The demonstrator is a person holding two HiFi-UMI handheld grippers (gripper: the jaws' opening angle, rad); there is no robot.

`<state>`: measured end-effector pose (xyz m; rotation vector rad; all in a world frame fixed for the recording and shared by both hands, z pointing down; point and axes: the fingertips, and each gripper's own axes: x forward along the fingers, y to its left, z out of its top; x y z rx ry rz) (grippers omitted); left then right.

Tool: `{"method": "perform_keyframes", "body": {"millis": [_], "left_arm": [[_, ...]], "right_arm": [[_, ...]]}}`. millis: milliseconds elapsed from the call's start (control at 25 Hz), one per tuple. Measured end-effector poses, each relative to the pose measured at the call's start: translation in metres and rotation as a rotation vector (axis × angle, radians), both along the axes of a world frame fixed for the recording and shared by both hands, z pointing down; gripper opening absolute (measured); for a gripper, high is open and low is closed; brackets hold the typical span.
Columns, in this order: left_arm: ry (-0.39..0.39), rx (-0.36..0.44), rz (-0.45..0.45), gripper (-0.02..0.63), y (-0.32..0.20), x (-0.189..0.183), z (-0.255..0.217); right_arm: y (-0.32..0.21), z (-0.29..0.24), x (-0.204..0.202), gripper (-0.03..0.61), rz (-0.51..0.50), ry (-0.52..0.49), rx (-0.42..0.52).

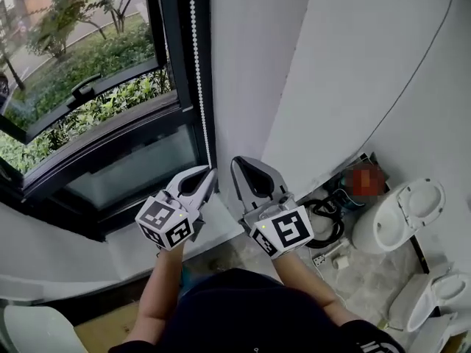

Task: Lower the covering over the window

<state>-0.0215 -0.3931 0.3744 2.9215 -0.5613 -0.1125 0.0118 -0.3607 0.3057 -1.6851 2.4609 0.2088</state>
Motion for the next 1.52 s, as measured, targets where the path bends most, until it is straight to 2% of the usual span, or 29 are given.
{"method": "perform_keyframes", "body": {"millis": [160,320,400,480,680,800,1120,1240,1520], "left_arm": [[0.036,-0.064,-0.03,0.011,0.03,0.012,0.002],[-0.006,-0.127,0.003,0.011,0.075,0.034,0.025],[0.002,-0.17,0.014,0.011,0.1,0.043,0.036],[0.005,-0.206,0.007,0.011,0.121,0.048,0.046],[-0.059,-0.287,-0.032,0.011,0.16,0.051,0.091],[-0.067,-0.352,-0.057,0.011,0.184,0.045,0.118],[-0.101,-0.457,-0.07,0.011,0.227,0.035,0.167],[-0.084,-0.494,-0.062,0.011,0.238,0.036,0.175],[-0.059,-0.512,-0.046,0.011,0.244,0.039,0.175]], "right_arm": [[0.028,0.003,0.014,0.012,-0.092,-0.015,-0.035],[0.058,0.014,0.025,0.012,-0.209,-0.025,-0.085],[0.074,0.024,0.03,0.012,-0.268,-0.051,-0.123],[0.09,0.033,0.035,0.012,-0.318,-0.072,-0.156],[0.129,0.044,0.033,0.012,-0.508,-0.144,-0.211],[0.15,0.051,0.025,0.012,-0.597,-0.124,-0.234],[0.185,0.065,0.013,0.014,-0.701,-0.076,-0.252],[0.19,0.064,0.012,0.014,-0.715,-0.058,-0.251],[0.19,0.077,0.005,0.02,-0.749,-0.024,-0.286]]}}
